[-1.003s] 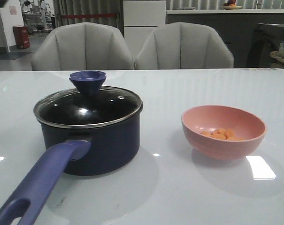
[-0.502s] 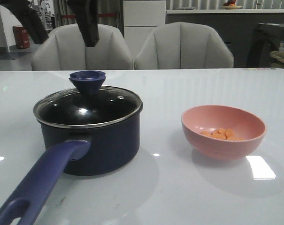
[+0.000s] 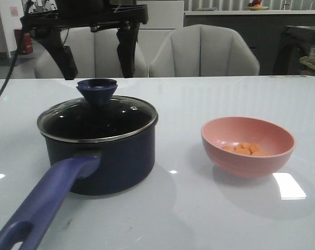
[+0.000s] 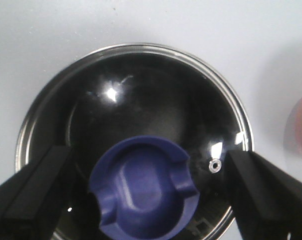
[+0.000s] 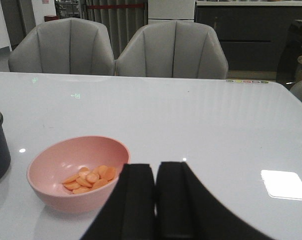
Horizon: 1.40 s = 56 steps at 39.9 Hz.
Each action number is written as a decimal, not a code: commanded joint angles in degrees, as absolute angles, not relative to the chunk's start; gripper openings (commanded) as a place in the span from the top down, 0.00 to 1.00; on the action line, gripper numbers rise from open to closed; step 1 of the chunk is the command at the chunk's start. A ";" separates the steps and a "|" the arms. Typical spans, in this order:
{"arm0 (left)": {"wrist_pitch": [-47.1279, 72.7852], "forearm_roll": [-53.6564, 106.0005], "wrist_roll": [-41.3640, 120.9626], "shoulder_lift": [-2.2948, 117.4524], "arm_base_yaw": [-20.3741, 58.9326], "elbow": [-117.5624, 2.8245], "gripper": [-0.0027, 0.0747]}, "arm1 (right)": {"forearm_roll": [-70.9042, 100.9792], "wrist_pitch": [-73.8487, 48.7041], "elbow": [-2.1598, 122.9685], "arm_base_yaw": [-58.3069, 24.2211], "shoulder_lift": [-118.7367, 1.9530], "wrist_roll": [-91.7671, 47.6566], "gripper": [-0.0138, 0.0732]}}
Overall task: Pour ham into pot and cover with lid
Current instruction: 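Lower the left gripper onto the blue lid knob and grasp it, then lift the glass lid off the pot and set it beside the pot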
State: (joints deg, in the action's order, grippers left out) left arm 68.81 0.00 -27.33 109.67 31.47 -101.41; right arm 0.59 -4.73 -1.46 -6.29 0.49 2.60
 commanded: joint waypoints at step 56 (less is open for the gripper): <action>73.68 2.20 -30.80 111.42 32.00 -103.61 0.82 | 0.00 0.00 -2.06 -5.86 1.67 2.47 0.66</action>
State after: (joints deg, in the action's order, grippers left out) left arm 70.06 0.54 -30.59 114.22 31.74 -102.19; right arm 0.59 -4.73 -1.46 -6.29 0.49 2.60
